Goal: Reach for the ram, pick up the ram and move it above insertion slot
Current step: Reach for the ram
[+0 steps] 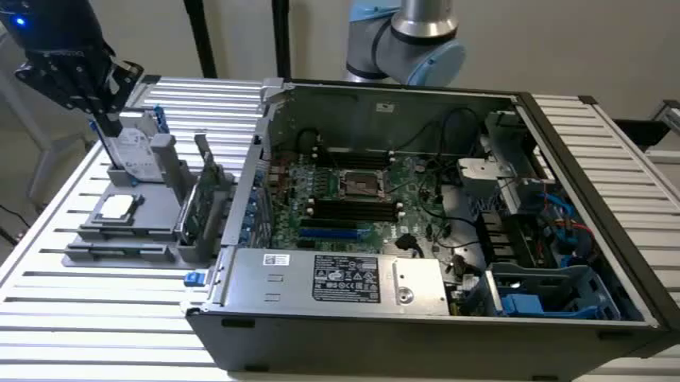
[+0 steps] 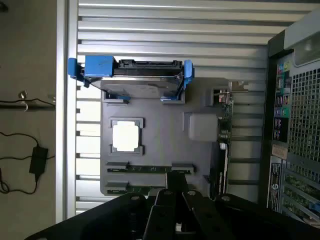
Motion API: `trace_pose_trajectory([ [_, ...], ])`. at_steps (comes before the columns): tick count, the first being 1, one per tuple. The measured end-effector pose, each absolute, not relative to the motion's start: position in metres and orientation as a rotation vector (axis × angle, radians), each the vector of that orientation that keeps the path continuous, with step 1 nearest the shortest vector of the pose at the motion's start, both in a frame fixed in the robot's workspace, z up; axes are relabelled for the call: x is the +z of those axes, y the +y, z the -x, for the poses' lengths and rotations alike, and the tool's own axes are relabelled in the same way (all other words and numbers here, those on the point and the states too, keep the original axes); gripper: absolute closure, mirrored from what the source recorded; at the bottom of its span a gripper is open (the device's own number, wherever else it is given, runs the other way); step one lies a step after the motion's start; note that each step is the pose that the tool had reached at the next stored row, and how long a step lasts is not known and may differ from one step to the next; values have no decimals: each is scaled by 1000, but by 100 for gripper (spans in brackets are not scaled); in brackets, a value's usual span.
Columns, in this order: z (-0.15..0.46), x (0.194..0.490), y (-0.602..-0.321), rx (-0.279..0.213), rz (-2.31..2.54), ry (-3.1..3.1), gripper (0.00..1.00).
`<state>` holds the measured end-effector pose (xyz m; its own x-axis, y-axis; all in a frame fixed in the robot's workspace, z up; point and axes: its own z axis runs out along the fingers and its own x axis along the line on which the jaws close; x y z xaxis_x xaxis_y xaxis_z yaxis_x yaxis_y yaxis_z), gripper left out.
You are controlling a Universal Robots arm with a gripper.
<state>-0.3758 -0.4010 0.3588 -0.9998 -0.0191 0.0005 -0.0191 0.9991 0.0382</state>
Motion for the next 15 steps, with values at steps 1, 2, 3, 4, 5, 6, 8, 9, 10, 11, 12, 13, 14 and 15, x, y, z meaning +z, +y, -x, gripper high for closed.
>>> trace_pose_trajectory([
  [1,376,359,-401,-60,-30,-3140,89],
  [2,376,359,-401,-60,-30,-3140,89],
  [3,376,359,-401,-60,-30,-3140,89],
  [4,376,359,-401,-60,-30,-3140,89],
  [5,376,359,-401,-60,-30,-3140,89],
  [6,376,359,-401,-60,-30,-3140,89],
  [8,376,359,-401,-60,-30,-3140,89],
  [9,376,359,-401,-60,-30,-3140,89],
  [10,376,359,-401,-60,-30,-3140,89],
  [11,376,359,-401,-60,-30,-3140,89],
  [12,376,359,-401,-60,-30,-3140,89],
  [13,376,359,-401,-60,-30,-3140,89],
  [14,376,359,-402,-60,-30,-3140,89],
  [15,376,359,-404,-60,-30,-3140,89],
])
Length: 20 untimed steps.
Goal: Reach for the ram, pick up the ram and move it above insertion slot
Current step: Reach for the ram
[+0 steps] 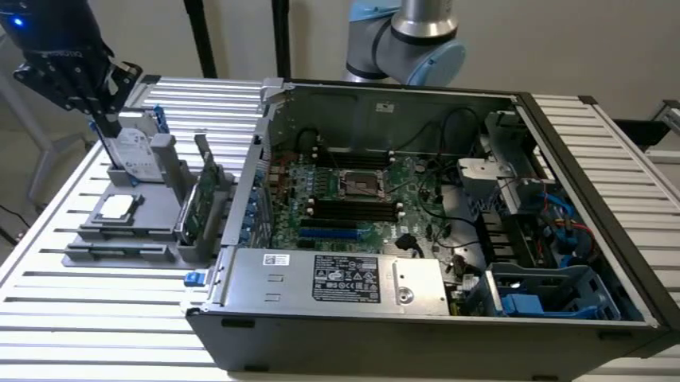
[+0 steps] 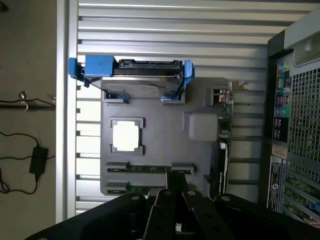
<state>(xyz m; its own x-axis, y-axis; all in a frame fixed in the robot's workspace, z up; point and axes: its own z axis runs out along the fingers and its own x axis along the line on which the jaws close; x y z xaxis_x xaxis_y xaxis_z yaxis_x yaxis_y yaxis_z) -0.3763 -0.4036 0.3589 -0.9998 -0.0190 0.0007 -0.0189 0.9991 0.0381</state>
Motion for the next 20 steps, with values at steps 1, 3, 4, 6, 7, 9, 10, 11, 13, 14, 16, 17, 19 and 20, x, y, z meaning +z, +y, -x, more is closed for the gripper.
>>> trace_pose_trajectory([
  [1,377,359,-407,-60,-30,-3140,89],
  [3,378,359,-416,-60,-30,-3140,89],
  [4,378,359,-421,-60,-30,-3140,89],
  [6,379,358,-430,-60,-30,-3140,89],
  [7,379,357,-434,-60,-30,-3140,89],
  [9,379,356,-444,-60,-30,-3140,89],
  [10,379,355,-448,-60,-30,-3139,89],
  [11,379,355,-452,-60,-30,-3139,89],
  [13,379,353,-460,-60,-30,-3137,89],
  [14,379,352,-463,-60,-31,-3137,89],
  [16,379,351,-466,-60,-32,-3137,89],
  [17,380,351,-466,-60,-35,-3137,89],
  [19,381,350,-466,-60,-66,-3136,89],
  [20,381,350,-466,-60,-94,-3135,89],
])
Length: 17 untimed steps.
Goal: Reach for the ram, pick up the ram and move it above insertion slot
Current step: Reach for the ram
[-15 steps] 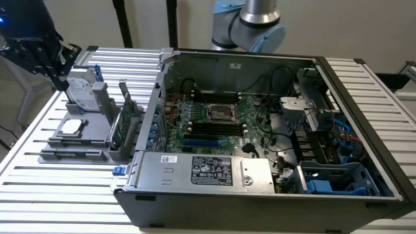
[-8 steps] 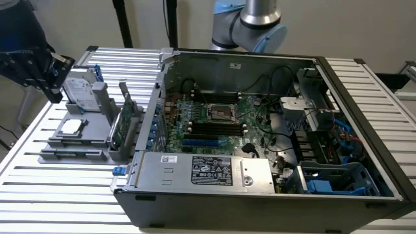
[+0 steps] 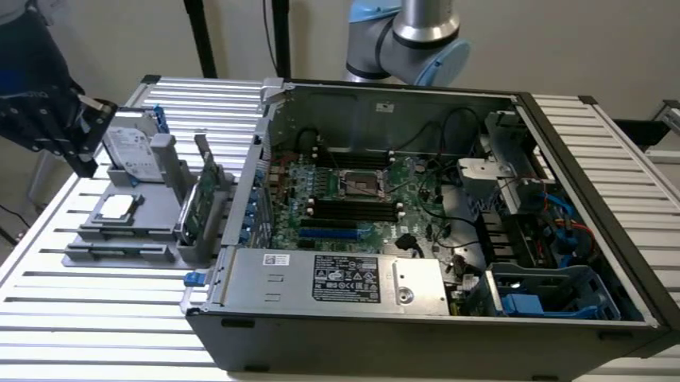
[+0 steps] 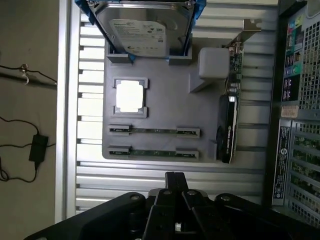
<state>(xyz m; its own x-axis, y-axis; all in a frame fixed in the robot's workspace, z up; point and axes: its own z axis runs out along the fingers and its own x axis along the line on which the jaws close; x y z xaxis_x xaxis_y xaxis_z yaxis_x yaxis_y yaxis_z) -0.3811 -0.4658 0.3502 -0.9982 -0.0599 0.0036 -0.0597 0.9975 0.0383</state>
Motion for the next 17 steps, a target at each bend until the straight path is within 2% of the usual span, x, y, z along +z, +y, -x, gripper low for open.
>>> trace_pose_trajectory([
  [17,381,346,-466,-58,-575,-3077,89],
])
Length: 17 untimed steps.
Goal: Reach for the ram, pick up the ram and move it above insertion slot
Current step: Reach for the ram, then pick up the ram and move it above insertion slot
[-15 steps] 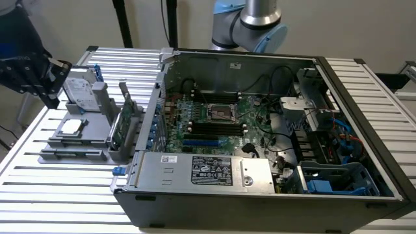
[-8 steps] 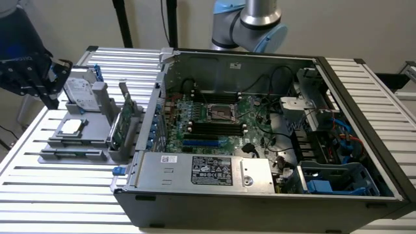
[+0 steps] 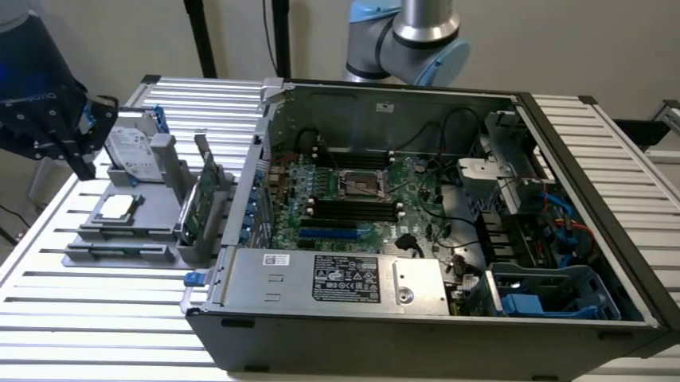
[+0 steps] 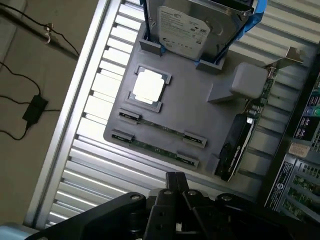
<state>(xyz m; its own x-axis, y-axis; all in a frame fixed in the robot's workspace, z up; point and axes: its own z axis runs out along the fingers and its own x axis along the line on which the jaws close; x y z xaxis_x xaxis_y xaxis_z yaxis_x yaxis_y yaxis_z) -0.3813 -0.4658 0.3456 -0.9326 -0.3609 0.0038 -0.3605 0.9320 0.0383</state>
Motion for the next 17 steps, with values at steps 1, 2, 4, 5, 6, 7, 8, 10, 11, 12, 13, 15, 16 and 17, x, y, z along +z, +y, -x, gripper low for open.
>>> trace_pose_trajectory([
  [1,381,345,-466,-58,-602,-3072,89],
  [2,381,345,-466,-58,-630,-3066,89],
  [4,381,345,-466,-57,-685,-3053,89],
  [5,381,345,-466,-57,-712,-3047,89],
  [6,381,344,-466,-57,-740,-3040,89],
  [7,381,344,-466,-57,-769,-3032,89],
  [8,381,344,-466,-57,-796,-3025,89],
  [10,381,344,-466,-56,-851,-3009,89],
  [11,381,344,-466,-56,-877,-3001,89],
  [12,381,344,-466,-56,-904,-2993,89],
  [13,381,344,-466,-56,-931,-2984,89],
  [15,381,344,-466,-55,-987,-2966,89],
  [16,381,344,-466,-55,-1013,-2957,89],
  [17,381,344,-466,-55,-1040,-2947,89],
])
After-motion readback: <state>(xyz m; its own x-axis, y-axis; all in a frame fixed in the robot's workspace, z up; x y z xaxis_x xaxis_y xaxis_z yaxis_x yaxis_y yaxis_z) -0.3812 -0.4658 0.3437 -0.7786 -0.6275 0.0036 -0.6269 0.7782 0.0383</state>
